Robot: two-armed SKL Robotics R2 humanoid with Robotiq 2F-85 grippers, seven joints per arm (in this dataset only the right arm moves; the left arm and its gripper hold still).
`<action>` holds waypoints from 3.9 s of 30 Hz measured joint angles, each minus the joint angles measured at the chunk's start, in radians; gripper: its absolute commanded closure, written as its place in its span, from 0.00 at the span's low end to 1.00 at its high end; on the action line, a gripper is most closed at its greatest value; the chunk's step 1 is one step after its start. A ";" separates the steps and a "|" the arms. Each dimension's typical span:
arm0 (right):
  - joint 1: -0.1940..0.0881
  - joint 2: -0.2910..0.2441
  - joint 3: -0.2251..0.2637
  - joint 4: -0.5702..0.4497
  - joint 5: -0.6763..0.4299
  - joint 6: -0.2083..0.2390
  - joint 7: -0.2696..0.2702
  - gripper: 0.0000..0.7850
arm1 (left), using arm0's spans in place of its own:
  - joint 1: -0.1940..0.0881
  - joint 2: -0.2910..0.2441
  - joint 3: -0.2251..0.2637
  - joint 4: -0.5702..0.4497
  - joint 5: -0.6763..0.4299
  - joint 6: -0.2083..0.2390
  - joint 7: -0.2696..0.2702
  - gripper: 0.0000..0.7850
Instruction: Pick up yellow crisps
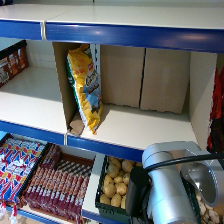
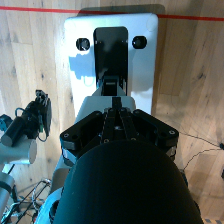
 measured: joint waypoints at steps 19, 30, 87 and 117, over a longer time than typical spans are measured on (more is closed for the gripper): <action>-0.070 0.000 -0.007 0.021 -0.005 -0.001 0.015 0.99 | 0.000 0.000 0.000 0.000 0.000 0.000 0.000 1.00; -0.125 -0.005 -0.011 0.027 -0.002 -0.002 -0.002 0.99 | 0.000 0.000 0.000 0.000 0.000 0.000 0.000 1.00; -0.153 0.101 -0.089 0.029 0.465 0.038 -0.024 1.00 | 0.000 0.000 0.000 0.000 0.000 0.000 0.000 1.00; -0.118 0.209 -0.078 0.043 0.758 0.030 -0.049 1.00 | 0.000 0.000 0.000 0.000 0.000 0.000 0.000 1.00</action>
